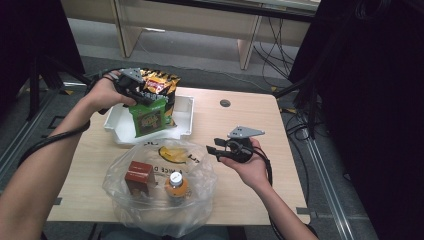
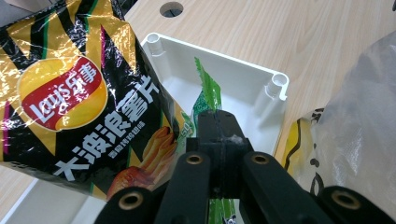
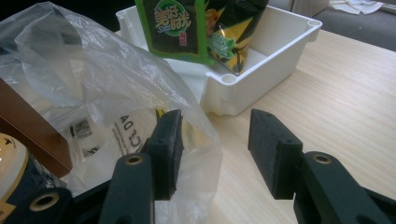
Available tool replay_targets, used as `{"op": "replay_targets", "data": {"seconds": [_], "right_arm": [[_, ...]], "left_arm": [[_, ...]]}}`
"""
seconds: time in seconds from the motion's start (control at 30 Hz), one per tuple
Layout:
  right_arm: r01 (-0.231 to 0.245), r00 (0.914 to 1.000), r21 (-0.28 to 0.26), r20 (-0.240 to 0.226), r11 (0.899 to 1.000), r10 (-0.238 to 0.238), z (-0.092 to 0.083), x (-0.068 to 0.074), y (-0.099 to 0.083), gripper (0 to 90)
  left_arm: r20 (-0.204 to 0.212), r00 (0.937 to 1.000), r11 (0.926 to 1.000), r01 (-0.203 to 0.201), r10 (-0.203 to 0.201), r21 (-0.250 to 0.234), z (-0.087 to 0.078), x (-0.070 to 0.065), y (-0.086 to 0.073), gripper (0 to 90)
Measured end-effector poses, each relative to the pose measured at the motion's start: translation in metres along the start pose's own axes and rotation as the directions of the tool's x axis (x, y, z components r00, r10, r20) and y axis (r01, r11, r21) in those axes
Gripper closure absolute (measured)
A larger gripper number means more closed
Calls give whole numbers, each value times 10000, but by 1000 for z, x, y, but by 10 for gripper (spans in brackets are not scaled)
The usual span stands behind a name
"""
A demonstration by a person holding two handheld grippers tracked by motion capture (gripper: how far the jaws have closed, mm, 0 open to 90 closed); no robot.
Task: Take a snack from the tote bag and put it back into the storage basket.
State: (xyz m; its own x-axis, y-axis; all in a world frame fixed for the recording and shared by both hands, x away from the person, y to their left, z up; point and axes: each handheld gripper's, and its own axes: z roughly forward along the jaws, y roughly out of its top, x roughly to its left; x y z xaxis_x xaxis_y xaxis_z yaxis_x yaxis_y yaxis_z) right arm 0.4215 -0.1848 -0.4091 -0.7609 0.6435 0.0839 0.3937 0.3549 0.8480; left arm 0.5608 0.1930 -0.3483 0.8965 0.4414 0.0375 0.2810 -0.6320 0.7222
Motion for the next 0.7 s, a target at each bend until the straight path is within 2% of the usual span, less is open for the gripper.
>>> {"op": "replay_targets", "data": {"seconds": [0.17, 0.23, 0.3, 0.37, 0.7], "right_arm": [[67, 10000, -12, -66, 10000, -67, 1, 0, 0, 555], [70, 10000, -14, -67, 10000, -71, 1, -1, 0, 555], [76, 9999, -16, -73, 10000, -76, 1, -1, -1, 555], [51, 10000, -140, -10, 9999, -51, 2, 0, -1, 555], [-8, 10000, -92, 32, 10000, 8, 2, 0, -1, 554]], "left_arm": [[20, 10000, 9999, -86, 86, 96, 4, 1, 0, 900], [3, 10000, 10000, 36, -36, 47, 5, 1, -1, 900], [-3, 10000, 10000, -36, 36, 80, 6, 2, -2, 900], [23, 10000, 10000, -8, 7, 93, 8, 2, -3, 900], [-35, 9999, 9998, 106, -105, 154, 10, 5, -7, 900]]}}
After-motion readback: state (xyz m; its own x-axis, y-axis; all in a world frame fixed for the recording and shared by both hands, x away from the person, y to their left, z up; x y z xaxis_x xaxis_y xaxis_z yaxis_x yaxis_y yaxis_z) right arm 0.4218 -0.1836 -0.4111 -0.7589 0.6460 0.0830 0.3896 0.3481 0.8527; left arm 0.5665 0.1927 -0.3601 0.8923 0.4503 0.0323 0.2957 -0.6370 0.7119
